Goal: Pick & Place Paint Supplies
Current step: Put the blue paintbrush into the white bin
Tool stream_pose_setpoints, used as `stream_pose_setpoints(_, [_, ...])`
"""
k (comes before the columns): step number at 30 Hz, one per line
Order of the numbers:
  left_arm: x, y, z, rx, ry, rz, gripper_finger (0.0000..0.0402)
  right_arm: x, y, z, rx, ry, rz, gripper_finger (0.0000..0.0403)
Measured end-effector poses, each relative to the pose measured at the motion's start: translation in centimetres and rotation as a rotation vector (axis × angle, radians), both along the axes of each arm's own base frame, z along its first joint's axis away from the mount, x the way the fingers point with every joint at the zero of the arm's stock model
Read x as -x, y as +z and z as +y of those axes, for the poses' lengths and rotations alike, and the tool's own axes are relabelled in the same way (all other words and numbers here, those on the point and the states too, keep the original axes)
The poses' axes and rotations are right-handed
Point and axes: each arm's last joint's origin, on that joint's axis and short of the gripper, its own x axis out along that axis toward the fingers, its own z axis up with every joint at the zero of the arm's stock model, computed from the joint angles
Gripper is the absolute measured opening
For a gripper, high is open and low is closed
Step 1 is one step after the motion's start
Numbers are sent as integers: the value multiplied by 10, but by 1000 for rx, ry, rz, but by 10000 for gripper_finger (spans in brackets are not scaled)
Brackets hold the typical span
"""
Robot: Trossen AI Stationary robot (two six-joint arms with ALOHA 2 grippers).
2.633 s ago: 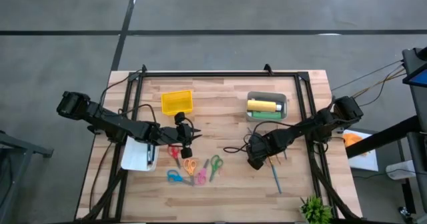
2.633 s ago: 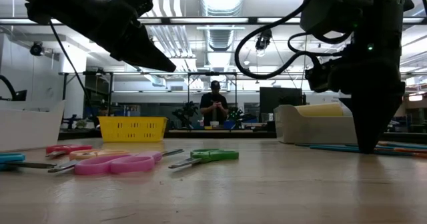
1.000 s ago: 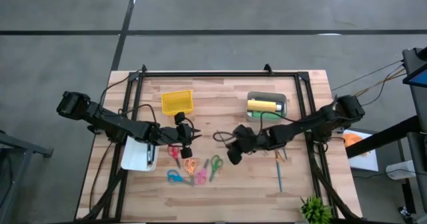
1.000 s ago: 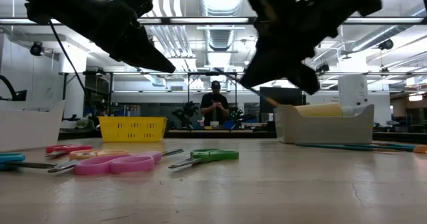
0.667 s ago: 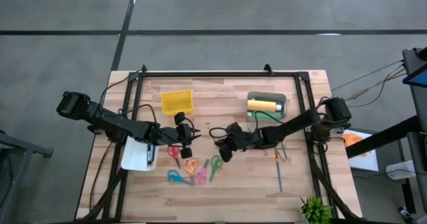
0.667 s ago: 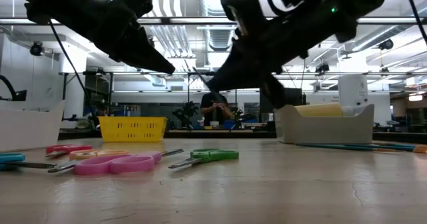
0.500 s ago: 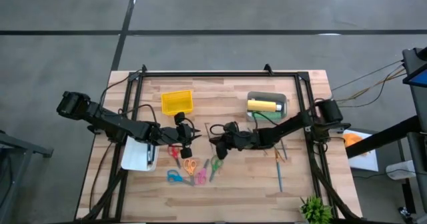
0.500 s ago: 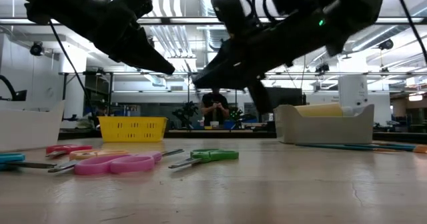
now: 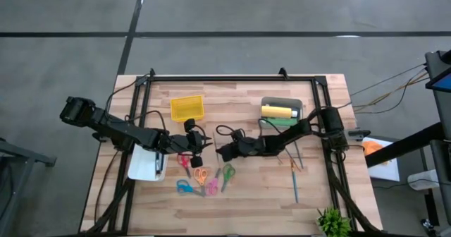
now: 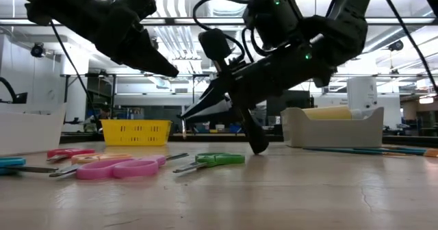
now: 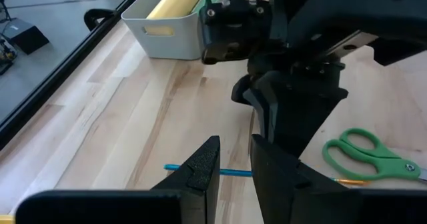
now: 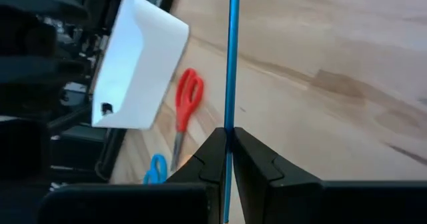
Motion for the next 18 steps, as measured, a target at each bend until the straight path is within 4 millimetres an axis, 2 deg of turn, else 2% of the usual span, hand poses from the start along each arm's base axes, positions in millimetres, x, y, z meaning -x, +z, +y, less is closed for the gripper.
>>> stream_pose_setpoints(4, [0, 0, 0, -1, 0, 5, 87, -3, 5, 1, -15, 2, 71, 18])
stream_pose_setpoints(7, [1, -1, 0, -4, 0, 17, 87, -8, 17, -1, 36, 32, 159, 18])
stream_pose_setpoints(13, [1, -1, 0, -4, 0, 18, 87, -20, 40, -4, 175, 105, 439, 18])
stream_pose_setpoints(18, [1, -2, 0, -5, 0, 23, 87, -31, 56, -10, 195, 119, 537, 18])
